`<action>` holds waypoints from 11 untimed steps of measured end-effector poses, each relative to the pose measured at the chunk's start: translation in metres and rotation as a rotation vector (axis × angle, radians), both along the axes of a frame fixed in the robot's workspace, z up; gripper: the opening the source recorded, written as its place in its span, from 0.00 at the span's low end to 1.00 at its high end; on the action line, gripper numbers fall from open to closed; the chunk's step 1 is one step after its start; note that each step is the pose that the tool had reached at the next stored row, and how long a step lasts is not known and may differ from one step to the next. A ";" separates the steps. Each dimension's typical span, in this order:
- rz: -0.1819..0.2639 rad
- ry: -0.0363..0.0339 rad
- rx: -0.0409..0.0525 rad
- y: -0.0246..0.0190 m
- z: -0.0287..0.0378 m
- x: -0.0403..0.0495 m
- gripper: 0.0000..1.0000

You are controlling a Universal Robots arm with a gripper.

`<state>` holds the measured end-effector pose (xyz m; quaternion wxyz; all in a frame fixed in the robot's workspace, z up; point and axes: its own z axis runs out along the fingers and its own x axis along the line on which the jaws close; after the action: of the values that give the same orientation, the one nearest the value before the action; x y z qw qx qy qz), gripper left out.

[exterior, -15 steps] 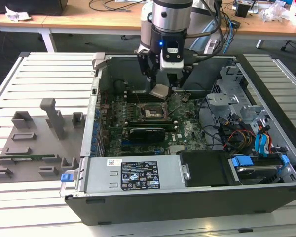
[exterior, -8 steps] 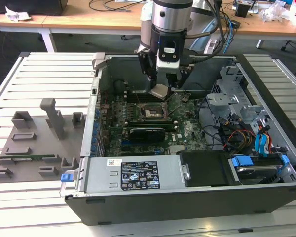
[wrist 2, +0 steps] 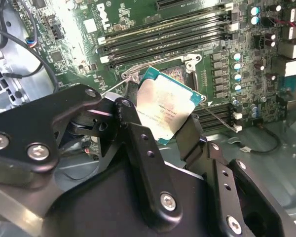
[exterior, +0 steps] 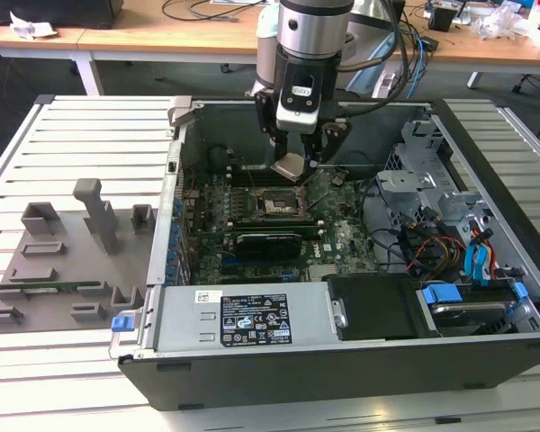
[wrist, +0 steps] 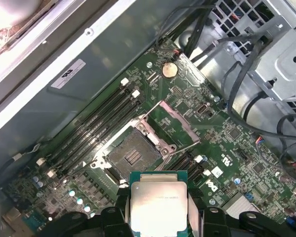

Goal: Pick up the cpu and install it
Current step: 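Place the cpu into insertion slot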

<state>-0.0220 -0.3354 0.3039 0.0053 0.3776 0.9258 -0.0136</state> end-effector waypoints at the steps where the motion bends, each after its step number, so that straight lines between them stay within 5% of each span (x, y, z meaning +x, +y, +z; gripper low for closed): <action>1: -0.006 0.0000 0.0000 0.0000 0.0000 0.0000 0.55; 11: -0.113 0.0000 0.0000 0.0000 -0.0001 0.0000 0.55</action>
<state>-0.0220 -0.3354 0.3038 0.0045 0.4295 0.9029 -0.0139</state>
